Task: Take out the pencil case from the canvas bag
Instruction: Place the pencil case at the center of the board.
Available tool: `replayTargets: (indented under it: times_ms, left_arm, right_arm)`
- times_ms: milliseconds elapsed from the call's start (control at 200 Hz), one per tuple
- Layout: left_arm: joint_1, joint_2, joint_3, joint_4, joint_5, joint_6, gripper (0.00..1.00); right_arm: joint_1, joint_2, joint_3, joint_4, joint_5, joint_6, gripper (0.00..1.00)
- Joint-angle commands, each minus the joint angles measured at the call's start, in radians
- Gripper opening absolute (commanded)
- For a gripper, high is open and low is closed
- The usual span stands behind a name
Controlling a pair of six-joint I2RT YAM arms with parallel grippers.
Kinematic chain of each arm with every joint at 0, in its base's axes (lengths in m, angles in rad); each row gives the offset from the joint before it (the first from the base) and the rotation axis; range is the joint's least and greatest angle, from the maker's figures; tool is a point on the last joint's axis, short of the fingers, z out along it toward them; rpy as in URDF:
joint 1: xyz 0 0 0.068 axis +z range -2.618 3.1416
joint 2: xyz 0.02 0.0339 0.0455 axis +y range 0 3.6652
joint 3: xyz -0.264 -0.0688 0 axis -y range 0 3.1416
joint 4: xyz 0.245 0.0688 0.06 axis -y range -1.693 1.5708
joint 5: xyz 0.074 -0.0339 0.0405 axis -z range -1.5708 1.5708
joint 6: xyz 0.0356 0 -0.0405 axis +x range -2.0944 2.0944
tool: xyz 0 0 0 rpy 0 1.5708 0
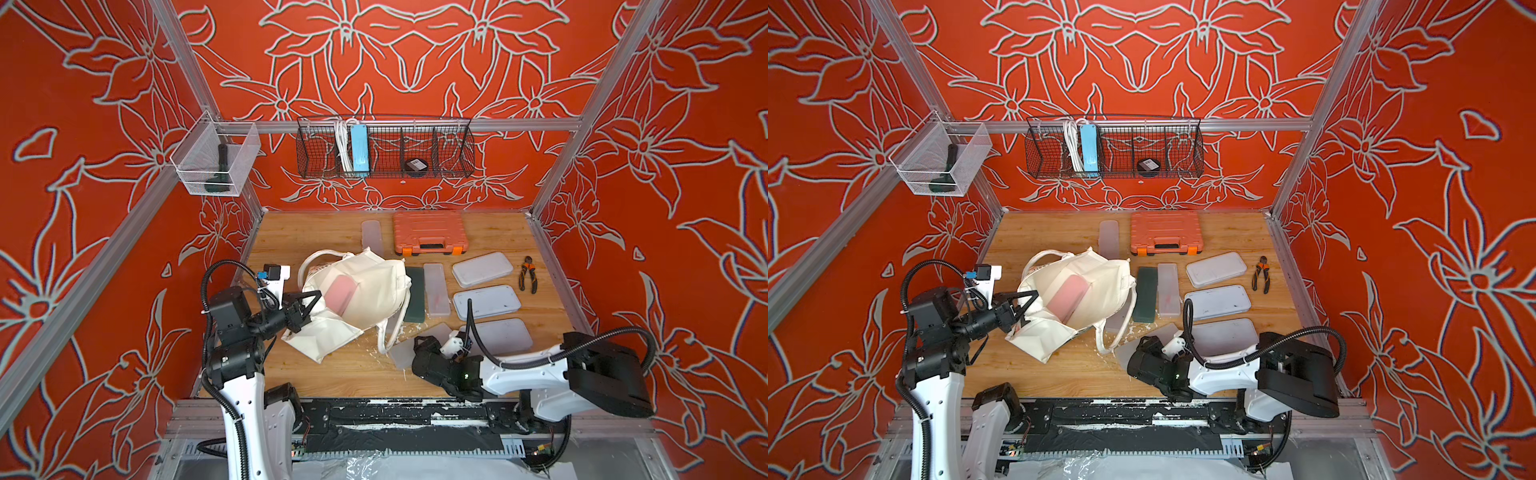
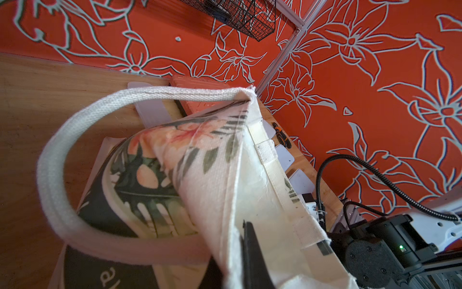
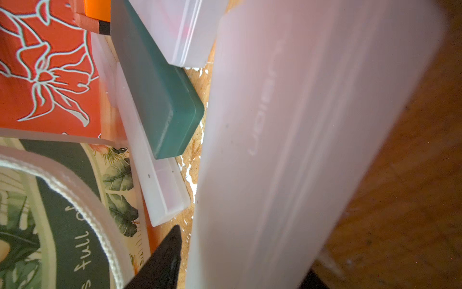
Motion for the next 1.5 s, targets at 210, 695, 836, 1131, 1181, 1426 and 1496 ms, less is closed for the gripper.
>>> replayTargets:
  times_ms: [210, 695, 836, 1131, 1181, 1426, 1496]
  left_arm:
    - [0.007, -0.014, 0.007, 0.026, 0.033, 0.010, 0.00]
    - [0.014, -0.011, 0.006, 0.023, 0.037, 0.011, 0.00]
    - [0.016, -0.010, 0.004, 0.021, 0.037, 0.020, 0.00]
    - [0.019, -0.008, 0.003, 0.013, 0.046, 0.062, 0.00]
    - [0.019, -0.009, 0.003, 0.014, 0.044, 0.072, 0.00]
    - [0.018, -0.013, 0.010, -0.019, 0.103, 0.209, 0.00]
    - [0.017, -0.015, 0.010, -0.023, 0.129, 0.234, 0.00]
  right_arm:
    - [0.007, -0.075, 0.090, -0.273, -0.001, 0.032, 0.88]
    - [0.005, -0.169, 0.186, -0.511, 0.067, -0.071, 0.98]
    - [0.005, -0.220, 0.224, -0.578, 0.133, -0.153, 0.98]
    - [0.004, -0.329, 0.291, -0.563, 0.251, -0.516, 0.98]
    - [0.004, -0.347, 0.301, -0.550, 0.266, -0.583, 0.98]
    - [0.001, -0.428, 0.295, -0.357, 0.254, -0.929, 0.98]
    - [-0.004, -0.441, 0.297, -0.311, 0.226, -1.010, 0.98]
